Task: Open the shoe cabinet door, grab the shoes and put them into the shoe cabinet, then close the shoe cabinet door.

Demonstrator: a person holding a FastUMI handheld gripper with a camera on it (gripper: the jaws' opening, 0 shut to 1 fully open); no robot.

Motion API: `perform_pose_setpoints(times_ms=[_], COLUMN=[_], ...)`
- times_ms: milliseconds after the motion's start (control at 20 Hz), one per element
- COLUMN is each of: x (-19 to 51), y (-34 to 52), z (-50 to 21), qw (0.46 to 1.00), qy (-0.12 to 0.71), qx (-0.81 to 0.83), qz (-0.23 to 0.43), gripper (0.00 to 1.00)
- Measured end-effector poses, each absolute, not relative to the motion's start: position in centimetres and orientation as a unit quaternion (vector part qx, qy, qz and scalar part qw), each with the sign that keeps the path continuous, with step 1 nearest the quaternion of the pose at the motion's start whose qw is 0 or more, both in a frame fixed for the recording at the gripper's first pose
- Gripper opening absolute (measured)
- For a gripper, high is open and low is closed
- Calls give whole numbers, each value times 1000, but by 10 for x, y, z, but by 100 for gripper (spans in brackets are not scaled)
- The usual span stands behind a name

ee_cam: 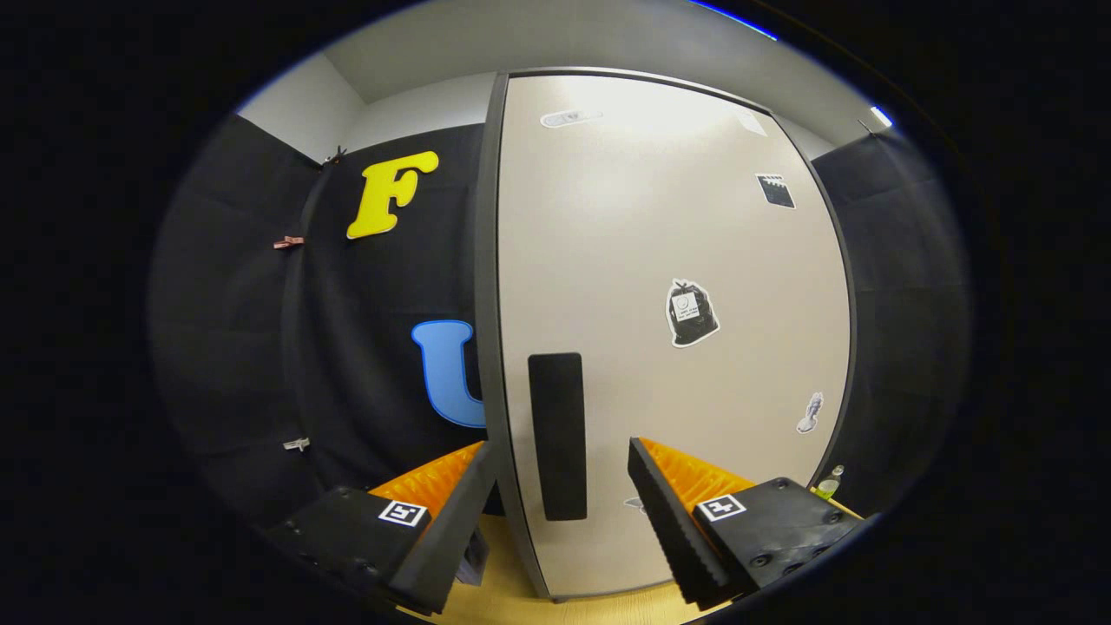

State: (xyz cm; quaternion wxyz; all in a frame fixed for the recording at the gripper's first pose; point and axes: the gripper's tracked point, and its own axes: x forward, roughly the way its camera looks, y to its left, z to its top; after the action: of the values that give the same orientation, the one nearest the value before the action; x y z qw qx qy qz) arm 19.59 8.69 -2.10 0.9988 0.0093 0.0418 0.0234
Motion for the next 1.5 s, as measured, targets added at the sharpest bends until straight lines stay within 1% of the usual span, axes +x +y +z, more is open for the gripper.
perform_pose_setpoints(times_ms=[50,200,250,350,450,500,550,600,700,900,950,1250,1500], x=[202,212,216,219,218,219,219,217,218,219,218,211,187], y=[87,89,87,83,82,80,79,88,89,89,89,89,85], z=[-23,-24,-25,-27,-29,-31,-35,-40,-36,-38,-38,-38,-34], qw=[999,999,999,999,999,999,999,998,998,998,998,997,997], qy=[41,37,37,40,42,46,52,59,53,57,58,70,72], qx=[12,13,10,4,0,-4,-9,-7,-19,-16,-18,-22,-32], qz=[21,19,15,6,-1,-5,-10,10,-1,-8,-10,4,11], gripper=[95,95,91,90,64,59,60,61,35,35,29,29,30])
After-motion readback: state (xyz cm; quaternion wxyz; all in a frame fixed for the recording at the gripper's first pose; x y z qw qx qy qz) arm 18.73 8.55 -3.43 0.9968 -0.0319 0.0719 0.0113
